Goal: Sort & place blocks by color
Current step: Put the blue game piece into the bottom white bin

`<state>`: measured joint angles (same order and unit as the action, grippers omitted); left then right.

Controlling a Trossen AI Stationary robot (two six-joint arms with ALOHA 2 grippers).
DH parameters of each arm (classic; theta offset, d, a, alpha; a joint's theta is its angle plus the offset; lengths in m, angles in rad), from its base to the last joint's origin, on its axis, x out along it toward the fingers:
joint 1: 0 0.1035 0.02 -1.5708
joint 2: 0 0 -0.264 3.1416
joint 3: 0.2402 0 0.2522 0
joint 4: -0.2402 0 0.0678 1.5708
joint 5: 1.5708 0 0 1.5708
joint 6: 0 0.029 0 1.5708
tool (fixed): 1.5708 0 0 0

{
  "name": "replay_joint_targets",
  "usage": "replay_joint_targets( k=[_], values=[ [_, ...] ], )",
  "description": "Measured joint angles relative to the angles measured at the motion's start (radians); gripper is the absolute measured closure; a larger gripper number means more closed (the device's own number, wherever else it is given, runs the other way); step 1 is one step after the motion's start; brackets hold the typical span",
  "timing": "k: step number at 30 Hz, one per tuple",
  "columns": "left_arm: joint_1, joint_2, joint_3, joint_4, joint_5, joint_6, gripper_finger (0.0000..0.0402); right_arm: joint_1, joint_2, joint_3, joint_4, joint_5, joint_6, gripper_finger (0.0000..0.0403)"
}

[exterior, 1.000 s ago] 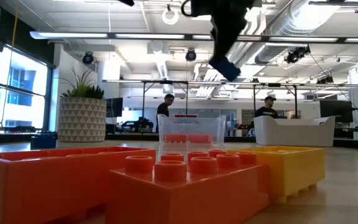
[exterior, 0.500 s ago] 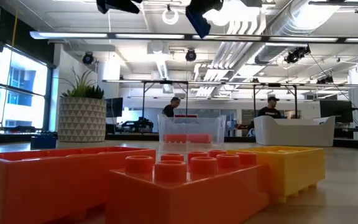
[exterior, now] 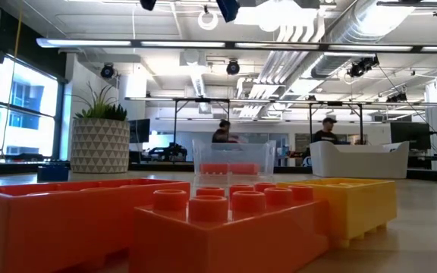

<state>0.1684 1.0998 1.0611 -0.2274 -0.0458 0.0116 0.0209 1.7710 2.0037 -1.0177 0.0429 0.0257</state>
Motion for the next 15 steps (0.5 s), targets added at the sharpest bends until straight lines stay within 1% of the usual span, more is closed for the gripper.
replay_joint_targets(
  k=[5, 8, 15],
  values=[
    [0.003, 0.012, 0.0, 0.004, 0.049, 0.0, 0.02, 0.0, -0.003, 0.0, 0.006, 0.01, 0.0, 0.0293],
    [0.004, 0.018, 0.001, 0.011, 0.06, -0.004, 0.0197, 0.0, -0.014, 0.0, 0.026, 0.016, 0.0, 0.0293],
    [0.009, 0.066, 0.0, 0.008, 0.061, -0.026, 0.0162, -0.006, -0.041, 0.0, 0.078, 0.05, 0.045, 0.0293]
  ],
)
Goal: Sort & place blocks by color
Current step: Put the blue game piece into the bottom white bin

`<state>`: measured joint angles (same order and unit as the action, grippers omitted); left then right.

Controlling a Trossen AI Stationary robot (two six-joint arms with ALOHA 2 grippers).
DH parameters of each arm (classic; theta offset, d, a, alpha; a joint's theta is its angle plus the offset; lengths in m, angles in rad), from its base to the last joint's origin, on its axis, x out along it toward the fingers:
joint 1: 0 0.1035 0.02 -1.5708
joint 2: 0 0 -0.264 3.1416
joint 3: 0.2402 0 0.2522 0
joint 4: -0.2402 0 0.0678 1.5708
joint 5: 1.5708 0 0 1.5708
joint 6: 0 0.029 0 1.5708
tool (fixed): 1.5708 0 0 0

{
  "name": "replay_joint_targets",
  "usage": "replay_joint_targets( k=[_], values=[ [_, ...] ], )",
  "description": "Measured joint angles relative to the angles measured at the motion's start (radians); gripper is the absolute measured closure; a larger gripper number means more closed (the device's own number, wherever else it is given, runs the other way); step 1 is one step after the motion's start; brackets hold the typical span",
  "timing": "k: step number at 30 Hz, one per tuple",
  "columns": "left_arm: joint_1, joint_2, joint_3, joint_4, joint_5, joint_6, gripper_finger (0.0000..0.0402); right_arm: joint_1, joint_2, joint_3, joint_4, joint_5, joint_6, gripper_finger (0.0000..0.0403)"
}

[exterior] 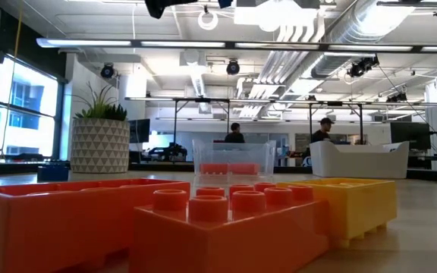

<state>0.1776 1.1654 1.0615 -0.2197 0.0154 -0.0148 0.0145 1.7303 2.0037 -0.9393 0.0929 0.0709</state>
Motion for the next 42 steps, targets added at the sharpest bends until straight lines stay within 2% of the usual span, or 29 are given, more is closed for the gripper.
replay_joint_targets(
  k=[6, 13, 31, 36, 42],
  values=[
    [-0.001, 0.031, 0.0, 0.012, 0.004, 0.026, 0.0138, -0.003, 0.0, 0.0, 0.004, 0.004, 0.022, 0.0293],
    [-0.001, 0.066, 0.0, 0.103, 0.003, 0.02, 0.0138, -0.003, 0.001, 0.0, 0.037, 0.007, 0.045, 0.0293],
    [0.0, 0.076, 0.0, 0.174, -0.03, 0.018, 0.0142, -0.003, 0.001, 0.0, 0.128, 0.005, 0.086, 0.0293],
    [0.0, 0.076, 0.0, 0.175, -0.053, 0.018, 0.0173, -0.003, 0.001, 0.0, 0.141, 0.008, 0.086, 0.0293],
    [0.0, 0.076, 0.0, 0.174, -0.049, 0.018, 0.0259, -0.004, 0.001, 0.0, 0.137, 0.008, 0.084, 0.0293]
  ],
)
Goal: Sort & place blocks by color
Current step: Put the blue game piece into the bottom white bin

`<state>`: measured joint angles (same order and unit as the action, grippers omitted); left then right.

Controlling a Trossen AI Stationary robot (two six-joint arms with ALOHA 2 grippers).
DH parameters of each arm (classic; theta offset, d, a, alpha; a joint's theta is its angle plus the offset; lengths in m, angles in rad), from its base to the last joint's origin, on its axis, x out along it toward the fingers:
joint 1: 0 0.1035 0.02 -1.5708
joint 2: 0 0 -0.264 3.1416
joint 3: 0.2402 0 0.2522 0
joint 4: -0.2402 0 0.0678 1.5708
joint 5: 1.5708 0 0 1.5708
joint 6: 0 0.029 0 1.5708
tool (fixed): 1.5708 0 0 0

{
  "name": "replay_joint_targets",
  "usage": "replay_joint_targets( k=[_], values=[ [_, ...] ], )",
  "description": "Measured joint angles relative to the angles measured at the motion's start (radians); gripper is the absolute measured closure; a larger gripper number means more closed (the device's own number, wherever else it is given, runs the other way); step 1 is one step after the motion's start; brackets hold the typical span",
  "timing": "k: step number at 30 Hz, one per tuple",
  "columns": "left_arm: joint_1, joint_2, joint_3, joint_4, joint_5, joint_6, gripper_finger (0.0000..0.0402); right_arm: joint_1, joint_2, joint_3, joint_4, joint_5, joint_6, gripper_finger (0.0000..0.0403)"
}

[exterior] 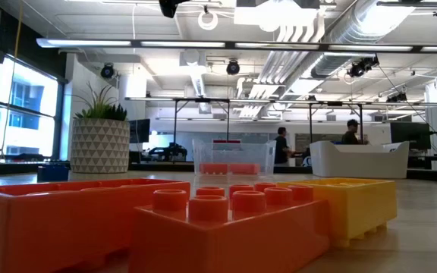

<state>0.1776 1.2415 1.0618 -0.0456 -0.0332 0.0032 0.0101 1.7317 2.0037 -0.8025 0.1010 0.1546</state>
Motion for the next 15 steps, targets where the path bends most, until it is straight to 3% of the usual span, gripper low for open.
replay_joint_targets(
  k=[4, 11, 15],
  values=[
    [0.0, 0.0, 0.0, -0.004, 0.01, 0.001, 0.0297, 0.002, 0.0, 0.0, -0.004, -0.005, -0.005, 0.0289],
    [0.001, -0.001, 0.0, -0.101, 0.005, 0.011, 0.0297, 0.002, 0.001, 0.0, -0.052, -0.004, 0.006, 0.0171],
    [-0.016, -0.002, 0.0, -0.235, 0.006, -0.024, 0.0297, 0.002, 0.001, 0.0, -0.096, -0.005, 0.005, 0.0138]
  ],
)
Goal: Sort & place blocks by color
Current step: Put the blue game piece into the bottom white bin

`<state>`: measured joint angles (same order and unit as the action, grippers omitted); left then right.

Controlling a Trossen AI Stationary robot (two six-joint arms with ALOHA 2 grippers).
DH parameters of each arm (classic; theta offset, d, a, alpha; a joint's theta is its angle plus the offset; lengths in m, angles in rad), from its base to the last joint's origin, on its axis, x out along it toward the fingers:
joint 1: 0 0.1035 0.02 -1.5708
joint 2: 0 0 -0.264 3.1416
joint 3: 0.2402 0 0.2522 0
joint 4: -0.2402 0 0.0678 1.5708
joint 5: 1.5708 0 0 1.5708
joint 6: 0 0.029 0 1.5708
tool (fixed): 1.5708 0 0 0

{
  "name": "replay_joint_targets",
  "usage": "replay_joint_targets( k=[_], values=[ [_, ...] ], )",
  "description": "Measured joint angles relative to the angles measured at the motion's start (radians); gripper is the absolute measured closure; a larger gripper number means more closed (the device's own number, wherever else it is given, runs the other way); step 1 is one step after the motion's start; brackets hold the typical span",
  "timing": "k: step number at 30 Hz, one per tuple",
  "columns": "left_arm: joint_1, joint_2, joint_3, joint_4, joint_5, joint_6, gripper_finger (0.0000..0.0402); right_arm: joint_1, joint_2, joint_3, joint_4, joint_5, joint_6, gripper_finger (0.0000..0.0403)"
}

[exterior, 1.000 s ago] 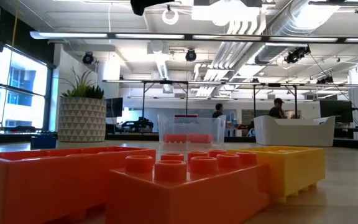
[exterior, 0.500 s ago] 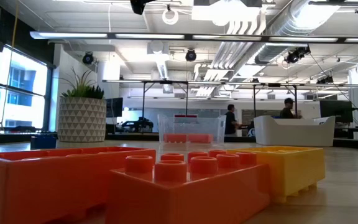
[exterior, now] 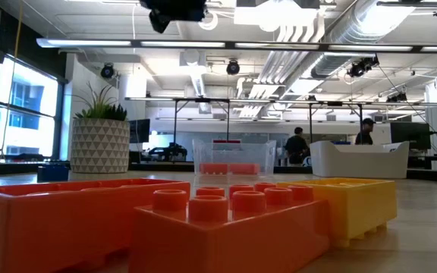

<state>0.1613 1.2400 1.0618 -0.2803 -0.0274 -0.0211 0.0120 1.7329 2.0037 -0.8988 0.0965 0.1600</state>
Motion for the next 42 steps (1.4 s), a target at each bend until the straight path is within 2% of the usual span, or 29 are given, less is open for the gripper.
replay_joint_targets(
  k=[7, 18, 26, 32, 38, 42],
  values=[
    [-0.086, 0.0, 0.0, -0.271, 0.005, -0.026, 0.0297, -0.008, 0.0, 0.0, -0.095, 0.001, -0.033, 0.0132],
    [-0.292, 0.0, 0.0, -0.627, 0.103, -0.264, 0.0297, -0.037, 0.0, 0.0, -0.126, 0.001, -0.097, 0.0131],
    [-0.463, 0.003, 0.0, -0.697, 0.199, -0.465, 0.0296, -0.071, 0.0, 0.0, -0.168, -0.004, -0.116, 0.0131],
    [-0.593, 0.054, 0.0, -0.723, 0.277, -0.574, 0.0271, -0.099, 0.0, 0.0, -0.175, -0.004, -0.117, 0.013],
    [-0.661, 0.113, 0.0, -0.737, 0.346, -0.605, 0.0273, -0.12, 0.0, 0.0, -0.176, -0.008, -0.132, 0.013],
    [-0.67, 0.135, 0.0, -0.755, 0.351, -0.627, 0.0268, -0.128, 0.0, 0.0, -0.179, -0.008, -0.142, 0.013]
  ],
)
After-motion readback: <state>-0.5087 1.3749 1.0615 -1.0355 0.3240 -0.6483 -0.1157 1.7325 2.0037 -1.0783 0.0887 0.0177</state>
